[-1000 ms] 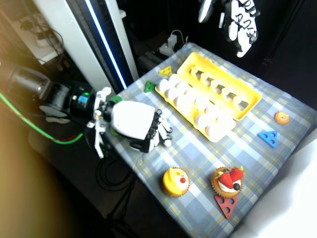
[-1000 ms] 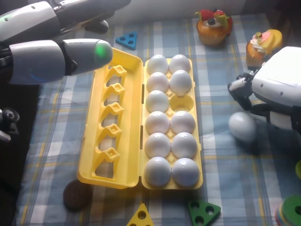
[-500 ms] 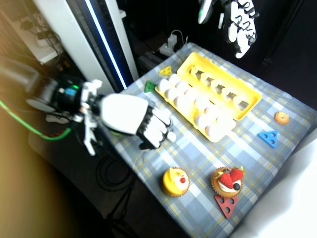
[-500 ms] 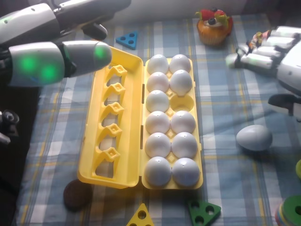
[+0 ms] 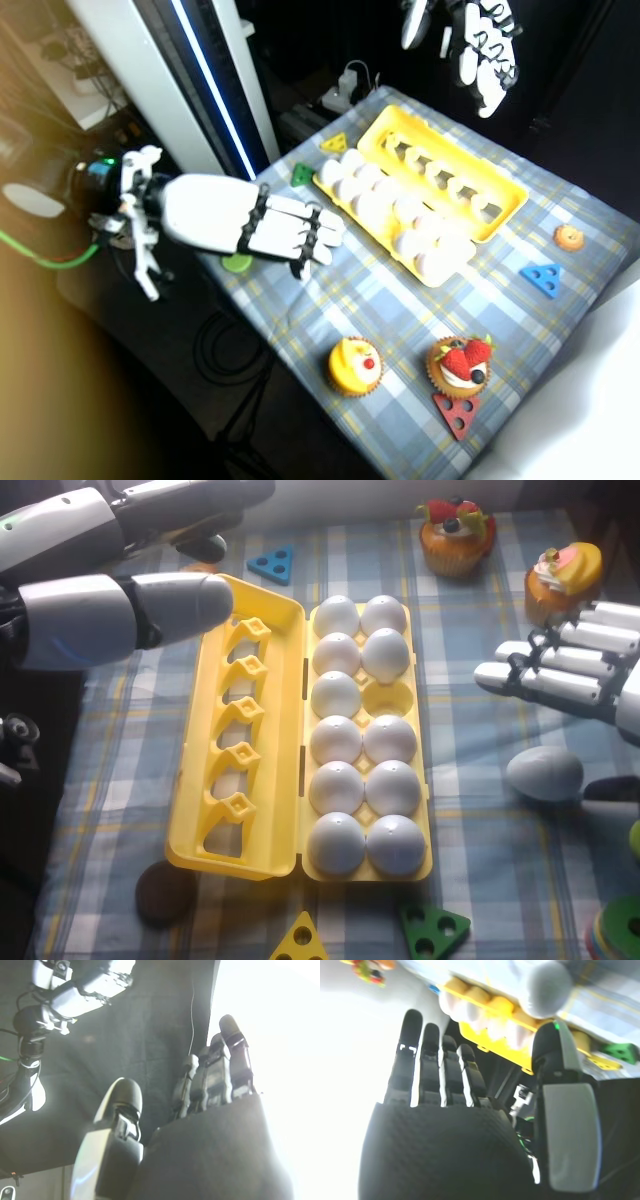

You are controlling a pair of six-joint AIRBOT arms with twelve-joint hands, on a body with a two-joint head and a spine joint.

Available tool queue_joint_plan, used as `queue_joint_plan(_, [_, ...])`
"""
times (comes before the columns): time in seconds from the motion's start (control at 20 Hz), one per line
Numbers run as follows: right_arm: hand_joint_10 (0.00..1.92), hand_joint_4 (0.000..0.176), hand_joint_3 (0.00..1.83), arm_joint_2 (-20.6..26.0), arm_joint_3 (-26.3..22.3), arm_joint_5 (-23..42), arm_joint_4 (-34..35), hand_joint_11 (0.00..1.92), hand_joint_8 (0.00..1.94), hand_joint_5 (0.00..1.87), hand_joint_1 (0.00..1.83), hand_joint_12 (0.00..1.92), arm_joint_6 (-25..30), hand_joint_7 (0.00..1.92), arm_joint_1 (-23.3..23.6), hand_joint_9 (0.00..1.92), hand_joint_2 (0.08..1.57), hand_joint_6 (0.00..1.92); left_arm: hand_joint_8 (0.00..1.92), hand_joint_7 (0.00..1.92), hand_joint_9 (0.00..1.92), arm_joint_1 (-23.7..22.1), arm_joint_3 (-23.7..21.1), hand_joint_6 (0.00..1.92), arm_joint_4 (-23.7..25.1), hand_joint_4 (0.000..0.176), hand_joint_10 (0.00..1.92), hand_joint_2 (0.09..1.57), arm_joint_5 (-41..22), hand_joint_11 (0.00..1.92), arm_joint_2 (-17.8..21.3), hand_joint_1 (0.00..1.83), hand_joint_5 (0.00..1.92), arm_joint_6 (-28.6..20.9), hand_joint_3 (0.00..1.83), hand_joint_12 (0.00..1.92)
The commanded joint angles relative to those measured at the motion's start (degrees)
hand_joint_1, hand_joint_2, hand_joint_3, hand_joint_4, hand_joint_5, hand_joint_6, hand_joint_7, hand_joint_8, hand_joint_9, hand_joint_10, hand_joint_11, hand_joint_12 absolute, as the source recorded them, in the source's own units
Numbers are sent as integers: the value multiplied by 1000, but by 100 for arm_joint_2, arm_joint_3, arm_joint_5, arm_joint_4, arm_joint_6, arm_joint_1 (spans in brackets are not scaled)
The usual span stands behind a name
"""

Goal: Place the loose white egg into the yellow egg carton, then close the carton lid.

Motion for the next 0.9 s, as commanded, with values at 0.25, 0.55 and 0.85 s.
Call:
queue_joint_plan(0.25, [758, 0, 1, -284, 252, 472, -117, 0, 13, 44, 864, 1536, 325, 129, -122, 0, 1159, 16, 2, 31, 82, -38, -10, 1, -202, 41, 6, 1464, -684, 0, -4, 335, 76, -30, 0, 771])
queue_joint_plan(0.55, [977, 0, 2, -657, 549, 135, -94, 13, 31, 152, 949, 1721, 401, 249, -122, 98, 1175, 39, 4, 56, 119, -39, -12, 1, -203, 10, 20, 1455, -684, 0, -7, 327, 108, -29, 0, 1049])
queue_joint_plan(0.85, [1199, 0, 0, -937, 774, 6, -78, 839, 1249, 687, 1244, 1536, 412, 916, -100, 982, 1207, 1266, 5, 67, 145, -35, -11, 4, -223, 17, 15, 1445, -686, 0, -10, 318, 93, -29, 1, 1279])
